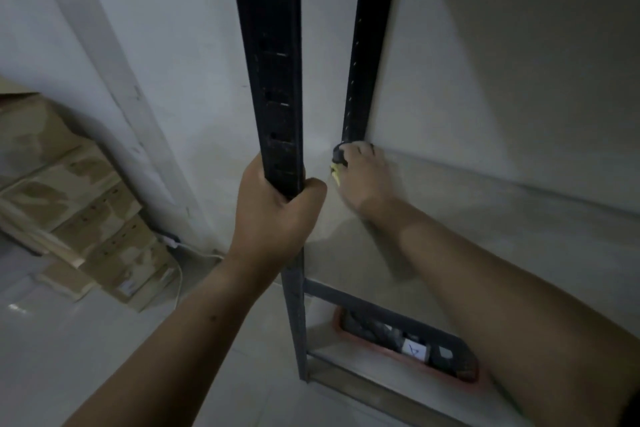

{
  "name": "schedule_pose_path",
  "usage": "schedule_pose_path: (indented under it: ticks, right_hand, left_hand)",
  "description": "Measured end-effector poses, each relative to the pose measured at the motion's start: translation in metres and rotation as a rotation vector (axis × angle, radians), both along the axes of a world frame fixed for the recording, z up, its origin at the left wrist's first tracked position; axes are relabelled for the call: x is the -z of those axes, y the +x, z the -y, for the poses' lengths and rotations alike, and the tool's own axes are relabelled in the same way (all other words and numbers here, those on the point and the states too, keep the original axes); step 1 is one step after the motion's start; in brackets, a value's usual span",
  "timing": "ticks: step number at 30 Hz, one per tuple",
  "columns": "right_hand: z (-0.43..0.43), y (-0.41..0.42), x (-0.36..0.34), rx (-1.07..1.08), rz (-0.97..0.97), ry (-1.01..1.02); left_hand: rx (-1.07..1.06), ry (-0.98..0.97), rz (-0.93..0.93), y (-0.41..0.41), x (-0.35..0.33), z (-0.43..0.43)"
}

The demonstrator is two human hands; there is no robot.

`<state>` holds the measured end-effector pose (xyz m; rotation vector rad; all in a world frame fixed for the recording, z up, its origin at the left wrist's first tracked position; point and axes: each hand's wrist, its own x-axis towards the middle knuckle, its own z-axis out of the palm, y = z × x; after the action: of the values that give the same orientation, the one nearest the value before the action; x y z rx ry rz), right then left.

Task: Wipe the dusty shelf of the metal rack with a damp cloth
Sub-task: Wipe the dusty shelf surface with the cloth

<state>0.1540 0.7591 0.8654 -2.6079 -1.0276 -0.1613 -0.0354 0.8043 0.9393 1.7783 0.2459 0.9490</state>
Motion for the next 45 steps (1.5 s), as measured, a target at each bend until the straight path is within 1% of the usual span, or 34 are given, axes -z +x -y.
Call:
schedule_pose_path:
  ticks: [2,4,5,6,7,9,11,12,13,14,16,18,20,21,23,24,25,26,28,29,31,33,35,37,38,40,42,45]
  right_hand:
    - [0.021,-0.006,-0.002,-0.207,-0.07,0.07]
    - [0.047,-0.019,-0.009,-0.419,-0.117,0.063]
    - [0.062,-0.025,-0.015,-0.476,-0.116,0.066]
    - [0.077,-0.03,-0.024,-0.483,-0.109,0.112]
    - [0.096,-0.03,-0.031,-0.442,-0.096,0.182]
    - [0.147,-0.015,-0.04,-0.207,-0.046,0.256]
    - [0.211,0.009,-0.033,0.105,0.013,0.176]
    - [0.239,0.012,-0.027,0.255,0.004,0.089]
    - [0.263,0.011,-0.017,0.36,-0.006,0.004]
    - [0.278,0.008,-0.007,0.421,-0.005,-0.056]
    - [0.277,-0.015,0.005,0.462,0.045,-0.075]
    - [0.244,-0.053,0.008,0.414,0.129,-0.025]
    - [0.196,-0.098,0.006,0.223,0.168,0.03]
    - [0.174,-0.117,0.009,0.093,0.109,0.063]
    - [0.151,-0.142,0.008,-0.147,-0.123,0.178]
    - [0.153,-0.143,0.0,-0.196,-0.236,0.26]
    - [0.162,-0.136,-0.005,-0.19,-0.312,0.336]
    - [0.181,-0.123,-0.01,-0.132,-0.341,0.392]
    - [0.225,-0.086,-0.018,0.052,-0.236,0.464]
    - [0.253,-0.064,-0.019,0.177,-0.169,0.462]
    - [0.307,-0.02,-0.022,0.454,-0.069,0.318]
    - [0.338,0.015,-0.019,0.657,-0.035,0.087]
    - [0.336,0.036,-0.009,0.735,-0.047,-0.083]
    - [0.312,0.051,0.006,0.672,0.027,-0.15]
    - [0.296,0.055,0.012,0.634,0.052,-0.151]
    - [0.257,0.06,0.013,0.611,0.014,-0.082]
    - [0.206,0.05,0.01,0.572,-0.043,0.075]
    - [0.116,0.006,0.002,0.349,-0.057,0.178]
  left_hand:
    - [0.017,0.014,0.012,0.0,-0.001,0.001]
    - [0.026,-0.001,0.013,-0.002,-0.002,0.003]
    - [0.026,-0.014,0.007,-0.001,-0.002,0.004]
    - [0.025,-0.025,-0.004,-0.001,-0.002,0.004]
    - [0.025,-0.035,-0.015,-0.001,-0.002,0.004]
    - [0.03,-0.039,-0.021,-0.002,-0.003,0.003]
    - [0.037,-0.038,-0.018,-0.002,-0.005,0.005]
    - [0.039,-0.038,-0.018,-0.003,-0.006,0.006]
    - [0.038,-0.039,-0.018,-0.003,-0.007,0.007]
    - [0.029,-0.042,-0.015,-0.004,-0.007,0.008]
    - [0.005,-0.056,-0.011,-0.003,-0.007,0.009]
    - [-0.006,-0.07,-0.019,-0.003,-0.008,0.01]
    - [0.013,-0.073,-0.018,-0.003,-0.009,0.01]
    - [0.029,-0.072,-0.02,-0.003,-0.009,0.01]
    - [0.047,-0.064,-0.031,-0.003,-0.009,0.009]
    - [0.048,-0.062,-0.036,-0.003,-0.008,0.009]
    - [0.043,-0.065,-0.035,-0.003,-0.008,0.008]
    - [0.035,-0.069,-0.033,-0.003,-0.007,0.007]
    - [0.02,-0.068,-0.027,-0.003,-0.007,0.005]
    - [0.017,-0.06,-0.024,-0.003,-0.008,0.005]
    - [0.018,-0.056,-0.02,-0.003,-0.009,0.007]
    - [0.017,-0.07,-0.019,-0.003,-0.01,0.009]
    - [0.022,-0.061,-0.027,-0.004,-0.009,0.009]
    - [0.036,-0.058,-0.021,-0.003,-0.007,0.008]
    - [0.034,-0.065,-0.02,-0.003,-0.006,0.007]
    - [0.013,-0.078,-0.012,-0.001,-0.004,0.007]
    - [-0.001,-0.102,-0.002,0.001,-0.001,0.006]
    - [0.004,-0.123,0.01,0.005,0.003,0.003]
